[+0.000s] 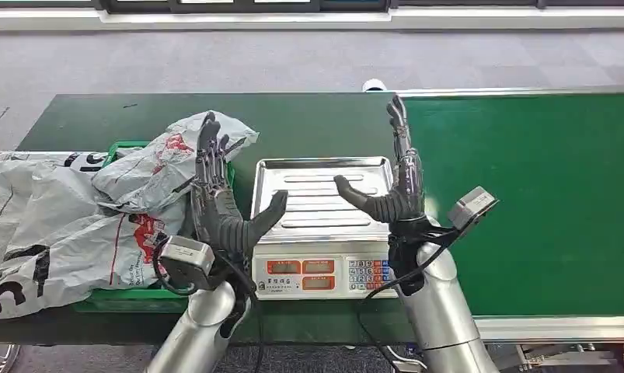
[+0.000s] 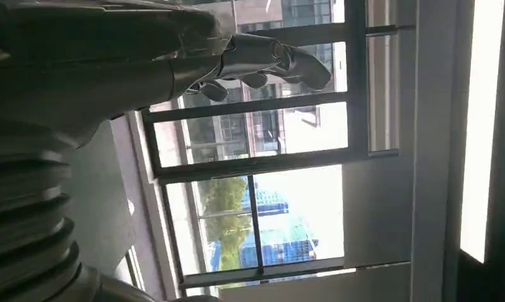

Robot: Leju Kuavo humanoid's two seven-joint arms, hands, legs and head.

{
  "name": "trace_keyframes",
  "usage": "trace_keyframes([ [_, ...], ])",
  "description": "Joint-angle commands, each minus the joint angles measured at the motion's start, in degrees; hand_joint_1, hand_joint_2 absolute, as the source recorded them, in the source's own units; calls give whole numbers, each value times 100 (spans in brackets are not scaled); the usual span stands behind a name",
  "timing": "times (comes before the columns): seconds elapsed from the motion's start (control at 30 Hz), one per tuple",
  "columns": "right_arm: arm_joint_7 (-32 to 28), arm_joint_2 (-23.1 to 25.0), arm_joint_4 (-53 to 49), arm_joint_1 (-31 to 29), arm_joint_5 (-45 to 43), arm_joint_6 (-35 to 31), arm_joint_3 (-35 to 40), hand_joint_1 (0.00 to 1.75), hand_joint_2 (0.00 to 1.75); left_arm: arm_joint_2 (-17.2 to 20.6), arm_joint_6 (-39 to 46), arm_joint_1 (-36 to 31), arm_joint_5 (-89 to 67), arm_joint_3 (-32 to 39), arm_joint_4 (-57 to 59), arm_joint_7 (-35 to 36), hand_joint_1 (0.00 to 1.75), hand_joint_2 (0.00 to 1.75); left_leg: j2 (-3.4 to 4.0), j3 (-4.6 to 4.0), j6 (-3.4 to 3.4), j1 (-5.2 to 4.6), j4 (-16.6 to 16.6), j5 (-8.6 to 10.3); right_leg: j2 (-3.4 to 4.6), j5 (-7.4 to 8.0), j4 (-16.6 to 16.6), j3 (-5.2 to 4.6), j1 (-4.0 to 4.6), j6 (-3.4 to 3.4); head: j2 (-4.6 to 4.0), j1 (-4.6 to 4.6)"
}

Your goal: Moved the parcel from conveyor to table for the left to box.

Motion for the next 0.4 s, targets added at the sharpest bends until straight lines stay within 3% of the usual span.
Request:
trace_keyframes([
  [0.03,-5,-240,-592,259,448,-676,359,0,175,-3,-302,-676,-251,133,1427,581,0,175,-12,12,-6,5,-12,3,-25,-1,-14,19,7,-4,0,0],
  [0.4,102,-257,-1252,407,907,-1484,779,0,175,-112,-922,-698,-251,536,1901,955,0,175,4,9,-5,5,-7,-1,-6,0,-9,10,6,-3,0,0],
])
